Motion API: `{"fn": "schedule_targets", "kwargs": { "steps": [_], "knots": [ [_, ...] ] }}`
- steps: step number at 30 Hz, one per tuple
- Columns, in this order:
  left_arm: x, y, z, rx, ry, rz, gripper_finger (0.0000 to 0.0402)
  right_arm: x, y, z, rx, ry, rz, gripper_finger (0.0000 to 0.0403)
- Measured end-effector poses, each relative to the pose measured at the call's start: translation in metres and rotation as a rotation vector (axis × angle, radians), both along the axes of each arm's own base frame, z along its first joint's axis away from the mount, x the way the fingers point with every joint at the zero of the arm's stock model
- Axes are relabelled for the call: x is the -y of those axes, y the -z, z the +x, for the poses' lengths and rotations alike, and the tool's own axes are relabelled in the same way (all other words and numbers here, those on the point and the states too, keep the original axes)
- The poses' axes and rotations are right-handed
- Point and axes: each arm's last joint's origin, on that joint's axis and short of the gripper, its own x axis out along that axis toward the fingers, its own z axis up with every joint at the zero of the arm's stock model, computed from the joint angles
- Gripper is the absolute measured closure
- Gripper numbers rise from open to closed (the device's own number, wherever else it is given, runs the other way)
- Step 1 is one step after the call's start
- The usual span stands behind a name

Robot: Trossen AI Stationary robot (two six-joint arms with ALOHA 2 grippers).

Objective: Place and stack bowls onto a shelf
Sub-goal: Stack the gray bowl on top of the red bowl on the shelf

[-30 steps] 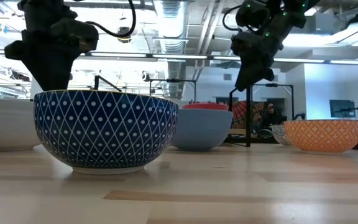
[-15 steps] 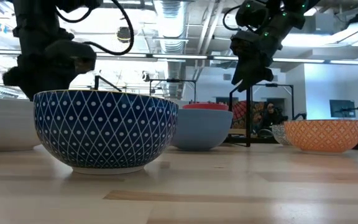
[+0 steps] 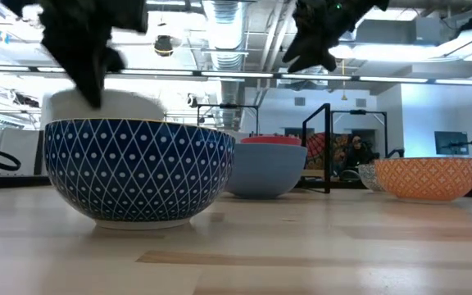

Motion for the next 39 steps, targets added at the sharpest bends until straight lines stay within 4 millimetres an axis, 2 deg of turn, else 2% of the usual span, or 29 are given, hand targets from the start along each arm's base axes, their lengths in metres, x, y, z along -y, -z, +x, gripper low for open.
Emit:
{"fn": "schedule_targets", "kwargs": {
  "steps": [4, 8, 12, 17, 23, 31, 35, 39],
  "knots": [
    [0.000, -0.026, 0.006, 0.034, 0.277, 0.234, 0.0401, 0.000, -0.007, 0.005, 0.036, -0.038, 0.016, 0.0207],
    [-0.012, -0.040, 0.012, 0.025, 0.443, 0.427, 0.0401, 0.004, -0.016, 0.022, 0.050, -0.116, 0.043, 0.0201],
    [-0.027, -0.043, 0.022, -0.066, 0.561, 0.585, 0.0401, 0.005, -0.030, 0.044, 0.049, -0.184, 0.017, 0.0181],
    [-0.036, -0.038, 0.043, -0.176, 0.698, 0.720, 0.0401, 0.008, -0.035, 0.077, 0.005, -0.247, -0.030, 0.0156],
    [-0.040, -0.035, 0.063, -0.271, 0.783, 0.848, 0.0401, 0.018, -0.017, 0.101, -0.169, -0.258, -0.094, 0.0153],
    [-0.039, -0.036, 0.070, -0.272, 0.831, 0.900, 0.0401, 0.021, 0.011, 0.109, -0.355, -0.322, -0.068, 0.0155],
    [-0.040, -0.036, 0.070, -0.259, 0.802, 0.876, 0.0401, 0.022, 0.016, 0.111, -0.382, -0.296, -0.060, 0.0185],
    [-0.045, -0.036, 0.072, -0.182, 0.703, 0.765, 0.0401, 0.021, 0.016, 0.111, -0.401, -0.261, -0.102, 0.0281]
  ]
}}
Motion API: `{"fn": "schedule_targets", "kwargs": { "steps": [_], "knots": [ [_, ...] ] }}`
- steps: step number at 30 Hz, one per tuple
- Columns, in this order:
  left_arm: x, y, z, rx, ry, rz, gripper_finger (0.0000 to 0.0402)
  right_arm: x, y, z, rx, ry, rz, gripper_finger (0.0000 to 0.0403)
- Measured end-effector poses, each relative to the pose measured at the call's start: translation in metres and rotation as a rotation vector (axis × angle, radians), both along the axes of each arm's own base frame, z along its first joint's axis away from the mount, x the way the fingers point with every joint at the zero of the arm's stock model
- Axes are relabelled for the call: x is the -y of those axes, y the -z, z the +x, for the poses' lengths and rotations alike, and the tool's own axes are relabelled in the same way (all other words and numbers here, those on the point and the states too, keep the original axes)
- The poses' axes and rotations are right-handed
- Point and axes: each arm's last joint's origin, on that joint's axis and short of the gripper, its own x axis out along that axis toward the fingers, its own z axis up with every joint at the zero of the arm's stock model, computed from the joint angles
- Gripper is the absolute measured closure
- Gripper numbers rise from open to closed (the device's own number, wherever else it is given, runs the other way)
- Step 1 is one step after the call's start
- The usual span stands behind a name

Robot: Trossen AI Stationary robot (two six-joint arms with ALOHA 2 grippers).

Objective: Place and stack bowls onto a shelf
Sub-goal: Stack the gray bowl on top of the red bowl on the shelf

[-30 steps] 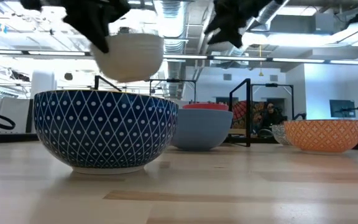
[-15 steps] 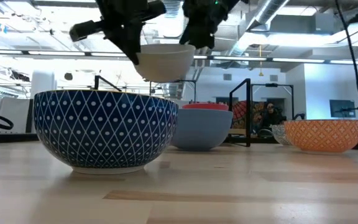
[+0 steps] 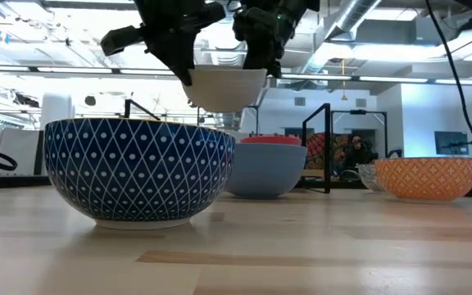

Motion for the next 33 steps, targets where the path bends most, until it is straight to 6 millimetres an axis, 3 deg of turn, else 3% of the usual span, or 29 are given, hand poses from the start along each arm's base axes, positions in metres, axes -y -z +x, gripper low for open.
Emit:
{"fn": "schedule_targets", "kwargs": {
  "steps": [2, 4, 10, 14, 19, 26, 29, 33],
  "knots": [
    [-0.003, -0.001, 0.002, 0.057, -0.076, -0.056, 0.0400, 0.003, 0.001, 0.000, -0.003, 0.028, -0.019, 0.0349],
    [-0.006, -0.004, 0.005, 0.145, -0.175, -0.097, 0.0391, 0.007, 0.001, -0.001, -0.002, 0.037, -0.023, 0.0379],
    [-0.016, -0.014, 0.003, 0.371, -0.451, -0.181, 0.0321, 0.033, -0.001, -0.010, 0.003, 0.130, -0.047, 0.0375],
    [-0.026, -0.021, -0.005, 0.503, -0.651, -0.253, 0.0258, 0.070, -0.003, -0.030, -0.008, 0.192, -0.088, 0.0378],
    [-0.034, -0.019, -0.014, 0.534, -0.834, -0.305, 0.0197, 0.123, -0.003, -0.065, -0.016, 0.329, -0.122, 0.0378],
    [-0.037, -0.015, -0.019, 0.588, -1.015, -0.380, 0.0174, 0.168, -0.006, -0.095, 0.048, 0.421, -0.166, 0.0378],
    [-0.038, -0.015, -0.019, 0.603, -1.035, -0.389, 0.0174, 0.177, 0.001, -0.089, 0.079, 0.421, -0.182, 0.0378],
    [-0.041, -0.014, -0.020, 0.601, -1.060, -0.401, 0.0174, 0.178, 0.029, -0.075, 0.011, 0.385, -0.129, 0.0378]
  ]
}}
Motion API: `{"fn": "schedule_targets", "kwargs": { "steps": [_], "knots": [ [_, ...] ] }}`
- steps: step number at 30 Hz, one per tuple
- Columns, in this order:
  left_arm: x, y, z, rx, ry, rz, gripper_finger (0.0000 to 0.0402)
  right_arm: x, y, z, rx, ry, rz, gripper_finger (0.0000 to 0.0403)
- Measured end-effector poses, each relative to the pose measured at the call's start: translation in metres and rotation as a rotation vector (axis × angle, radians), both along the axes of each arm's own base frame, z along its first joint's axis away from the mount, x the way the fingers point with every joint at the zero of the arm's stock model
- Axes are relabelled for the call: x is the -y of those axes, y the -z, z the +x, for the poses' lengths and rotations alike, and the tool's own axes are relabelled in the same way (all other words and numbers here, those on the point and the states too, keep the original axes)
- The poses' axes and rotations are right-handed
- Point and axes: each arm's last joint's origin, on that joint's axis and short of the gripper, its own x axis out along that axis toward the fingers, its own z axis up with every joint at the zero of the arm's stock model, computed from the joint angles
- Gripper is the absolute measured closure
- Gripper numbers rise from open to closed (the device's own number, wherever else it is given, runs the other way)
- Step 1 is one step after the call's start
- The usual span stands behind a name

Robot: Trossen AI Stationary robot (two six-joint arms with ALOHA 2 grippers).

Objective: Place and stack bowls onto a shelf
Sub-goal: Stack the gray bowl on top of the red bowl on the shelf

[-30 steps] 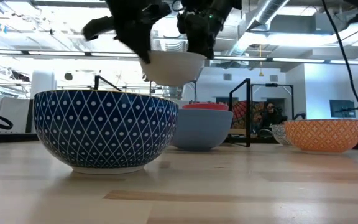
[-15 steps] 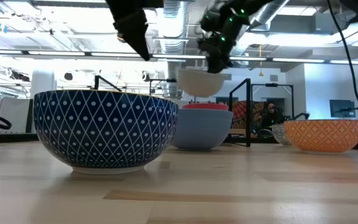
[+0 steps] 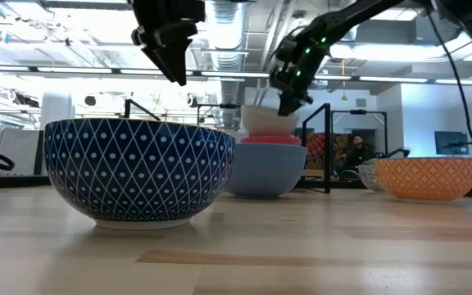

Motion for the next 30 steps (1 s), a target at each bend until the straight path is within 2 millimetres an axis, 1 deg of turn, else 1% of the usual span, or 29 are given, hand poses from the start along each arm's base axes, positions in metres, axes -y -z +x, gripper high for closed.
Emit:
{"fn": "schedule_targets", "kwargs": {
  "steps": [2, 5, 7, 12, 18, 21, 25, 27, 30],
  "knots": [
    [0.000, 0.000, 0.000, 0.007, -0.010, -0.018, 0.0174, -0.002, 0.009, 0.004, -0.031, -0.009, 0.030, 0.0378],
    [0.001, 0.002, -0.003, 0.005, -0.037, -0.051, 0.0174, -0.003, 0.016, 0.008, -0.053, -0.017, 0.045, 0.0376],
    [0.002, 0.003, -0.004, 0.012, -0.054, -0.080, 0.0174, -0.005, 0.020, 0.011, -0.074, -0.017, 0.053, 0.0362],
    [0.002, 0.003, -0.004, 0.031, -0.085, -0.131, 0.0174, -0.008, 0.018, 0.013, -0.061, -0.023, 0.055, 0.0303],
    [-0.001, 0.004, -0.004, 0.028, -0.085, -0.166, 0.0174, -0.007, 0.018, 0.009, -0.061, 0.010, 0.080, 0.0219],
    [-0.003, 0.004, -0.005, 0.025, -0.093, -0.174, 0.0174, -0.006, 0.018, 0.009, -0.051, 0.032, 0.089, 0.0190],
    [-0.003, 0.006, -0.007, 0.017, -0.125, -0.202, 0.0174, -0.011, 0.020, 0.010, -0.078, 0.018, 0.109, 0.0182],
    [-0.003, 0.007, -0.011, 0.000, -0.161, -0.214, 0.0174, -0.017, 0.020, 0.009, -0.114, 0.005, 0.124, 0.0185],
    [-0.003, 0.009, -0.017, -0.035, -0.216, -0.223, 0.0174, -0.025, 0.022, 0.013, -0.194, -0.032, 0.091, 0.0195]
  ]
}}
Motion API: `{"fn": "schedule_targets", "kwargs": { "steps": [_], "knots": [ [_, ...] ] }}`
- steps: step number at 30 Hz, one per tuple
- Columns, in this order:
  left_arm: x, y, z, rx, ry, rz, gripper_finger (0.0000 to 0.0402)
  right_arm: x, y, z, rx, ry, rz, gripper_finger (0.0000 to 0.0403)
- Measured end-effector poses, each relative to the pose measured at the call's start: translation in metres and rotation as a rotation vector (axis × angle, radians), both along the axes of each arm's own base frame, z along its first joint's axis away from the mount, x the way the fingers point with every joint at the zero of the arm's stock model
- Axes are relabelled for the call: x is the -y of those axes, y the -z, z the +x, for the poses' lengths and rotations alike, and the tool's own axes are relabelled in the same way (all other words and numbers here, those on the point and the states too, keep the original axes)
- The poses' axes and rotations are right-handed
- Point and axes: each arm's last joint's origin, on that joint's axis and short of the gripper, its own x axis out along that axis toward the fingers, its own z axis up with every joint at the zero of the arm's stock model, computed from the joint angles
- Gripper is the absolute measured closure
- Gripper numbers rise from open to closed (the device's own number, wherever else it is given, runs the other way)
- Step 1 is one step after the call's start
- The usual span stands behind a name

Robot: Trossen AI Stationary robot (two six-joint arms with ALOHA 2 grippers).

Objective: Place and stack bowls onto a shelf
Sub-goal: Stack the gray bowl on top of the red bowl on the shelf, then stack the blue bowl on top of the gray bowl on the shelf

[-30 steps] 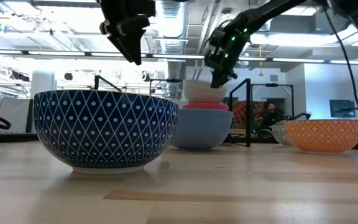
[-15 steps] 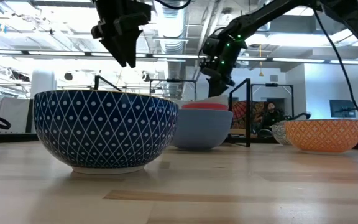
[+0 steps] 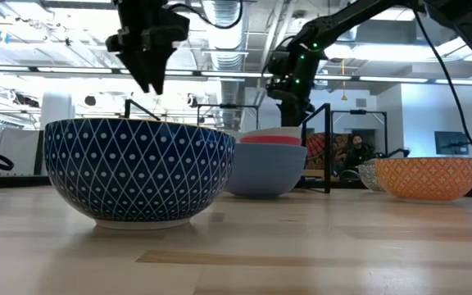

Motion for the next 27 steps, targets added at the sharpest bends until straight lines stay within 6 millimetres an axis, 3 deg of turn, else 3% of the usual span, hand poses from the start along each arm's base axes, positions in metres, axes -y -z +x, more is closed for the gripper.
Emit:
{"fn": "schedule_targets", "kwargs": {
  "steps": [9, 15, 20, 27],
  "knots": [
    [0.003, 0.011, 0.000, 0.017, -0.028, -0.039, 0.0174, -0.006, 0.000, 0.010, 0.026, -0.004, -0.025, 0.0203],
    [0.004, 0.011, 0.019, 0.172, 0.006, -0.073, 0.0174, -0.028, -0.052, -0.005, 0.129, 0.015, -0.081, 0.0203],
    [0.002, 0.029, 0.043, 0.212, 0.035, -0.111, 0.0174, -0.059, -0.086, -0.025, 0.200, 0.053, -0.055, 0.0203],
    [-0.009, 0.054, 0.069, 0.298, -0.069, -0.173, 0.0178, -0.100, -0.064, -0.060, 0.218, 0.087, 0.056, 0.0203]
  ]
}}
